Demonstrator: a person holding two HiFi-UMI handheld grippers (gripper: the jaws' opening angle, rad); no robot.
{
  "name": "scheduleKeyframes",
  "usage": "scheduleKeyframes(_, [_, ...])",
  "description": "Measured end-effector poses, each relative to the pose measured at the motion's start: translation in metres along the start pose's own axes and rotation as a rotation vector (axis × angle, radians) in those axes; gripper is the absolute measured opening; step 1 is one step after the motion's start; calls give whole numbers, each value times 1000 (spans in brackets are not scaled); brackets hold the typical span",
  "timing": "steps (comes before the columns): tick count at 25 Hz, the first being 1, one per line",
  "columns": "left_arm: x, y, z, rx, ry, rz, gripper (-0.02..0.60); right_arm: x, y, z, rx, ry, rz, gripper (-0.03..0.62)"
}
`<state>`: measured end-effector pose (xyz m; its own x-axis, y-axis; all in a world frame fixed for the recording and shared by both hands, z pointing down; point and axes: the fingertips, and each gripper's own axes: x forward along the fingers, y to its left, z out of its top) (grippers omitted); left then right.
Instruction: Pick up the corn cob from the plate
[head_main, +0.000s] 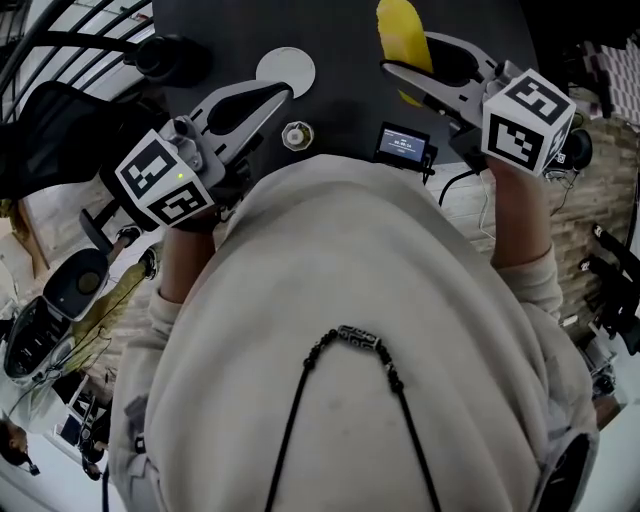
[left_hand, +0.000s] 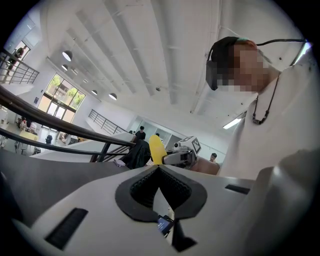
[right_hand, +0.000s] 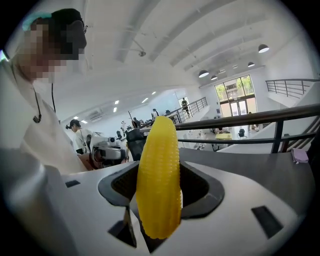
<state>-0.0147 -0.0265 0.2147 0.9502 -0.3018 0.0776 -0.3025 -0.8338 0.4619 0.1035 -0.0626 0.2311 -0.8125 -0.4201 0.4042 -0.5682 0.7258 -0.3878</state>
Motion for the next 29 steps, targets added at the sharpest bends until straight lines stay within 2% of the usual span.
scheduleKeyframes(11, [-2,-3,-1,-5,-11,1,0,-10,29,40,-61,-101,36,247])
scheduleKeyframes(29, [-7,2,-7,-20,-19,31,0,0,29,43,-63,-94,69,247])
